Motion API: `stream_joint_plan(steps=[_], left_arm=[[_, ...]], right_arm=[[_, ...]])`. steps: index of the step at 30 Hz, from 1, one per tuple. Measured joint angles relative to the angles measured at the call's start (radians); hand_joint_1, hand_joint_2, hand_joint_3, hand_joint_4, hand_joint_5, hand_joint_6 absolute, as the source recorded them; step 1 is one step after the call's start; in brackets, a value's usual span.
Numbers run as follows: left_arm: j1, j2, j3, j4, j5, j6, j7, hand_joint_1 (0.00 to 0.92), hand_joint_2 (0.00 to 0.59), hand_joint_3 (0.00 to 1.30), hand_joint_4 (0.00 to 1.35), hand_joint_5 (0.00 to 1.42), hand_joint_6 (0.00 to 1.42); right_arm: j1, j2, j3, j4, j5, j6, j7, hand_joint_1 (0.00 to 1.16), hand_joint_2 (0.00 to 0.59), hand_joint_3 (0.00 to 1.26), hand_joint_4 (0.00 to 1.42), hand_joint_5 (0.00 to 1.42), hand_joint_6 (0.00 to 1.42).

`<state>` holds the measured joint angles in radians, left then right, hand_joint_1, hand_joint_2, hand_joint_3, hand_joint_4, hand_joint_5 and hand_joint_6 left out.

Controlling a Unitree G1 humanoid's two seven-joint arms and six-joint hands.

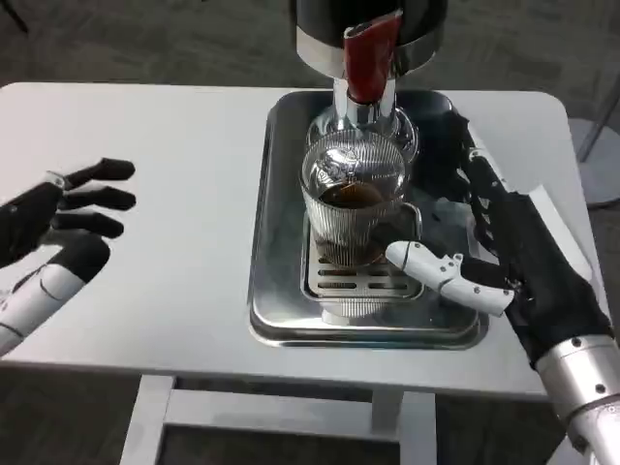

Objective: Grasp the cup under the faucet to collect the drink, then remove the cup.

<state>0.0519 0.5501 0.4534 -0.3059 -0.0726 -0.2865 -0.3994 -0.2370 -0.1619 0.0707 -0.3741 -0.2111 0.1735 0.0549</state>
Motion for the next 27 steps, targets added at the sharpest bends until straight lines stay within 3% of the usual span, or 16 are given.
stream_joint_plan(steps=[6, 27], left_arm=[[0.032, 0.000, 0.001, 0.000, 0.008, 0.000, 0.009, 0.000, 0.093, 0.27, 0.32, 0.40, 0.45], [0.091, -0.007, -0.005, 0.000, 0.033, 0.002, 0.012, 0.000, 0.088, 0.28, 0.32, 0.40, 0.43]], right_arm=[[-0.013, 0.032, 0.017, 0.054, 0.000, -0.028, -0.023, 0.71, 0.209, 0.00, 0.04, 0.10, 0.23], [-0.102, 0.084, 0.048, 0.182, 0.001, -0.082, -0.035, 0.70, 0.209, 0.00, 0.01, 0.08, 0.21]])
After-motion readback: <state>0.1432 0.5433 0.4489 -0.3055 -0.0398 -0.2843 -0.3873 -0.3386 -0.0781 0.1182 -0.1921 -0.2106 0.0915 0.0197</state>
